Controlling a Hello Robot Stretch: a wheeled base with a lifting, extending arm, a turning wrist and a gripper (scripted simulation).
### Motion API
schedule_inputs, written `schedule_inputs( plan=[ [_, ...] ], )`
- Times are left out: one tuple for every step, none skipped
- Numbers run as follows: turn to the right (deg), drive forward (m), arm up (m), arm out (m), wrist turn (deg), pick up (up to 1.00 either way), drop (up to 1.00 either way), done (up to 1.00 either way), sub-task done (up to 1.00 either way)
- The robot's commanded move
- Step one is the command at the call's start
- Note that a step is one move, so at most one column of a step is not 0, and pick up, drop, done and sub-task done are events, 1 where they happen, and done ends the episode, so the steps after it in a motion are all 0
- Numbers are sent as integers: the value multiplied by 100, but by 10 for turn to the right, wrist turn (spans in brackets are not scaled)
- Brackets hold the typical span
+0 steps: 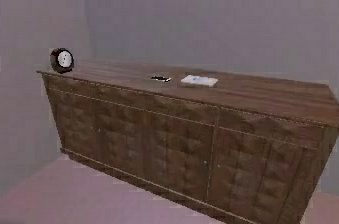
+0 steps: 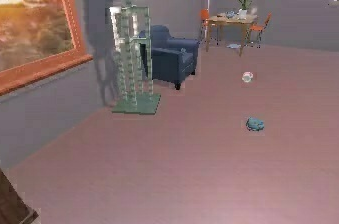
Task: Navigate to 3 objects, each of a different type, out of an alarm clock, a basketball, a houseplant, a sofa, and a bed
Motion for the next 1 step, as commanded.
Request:
schedule_inputs(
  plan=[
    [-300,0,0,0,0,0,0,0,0]
  ],
)
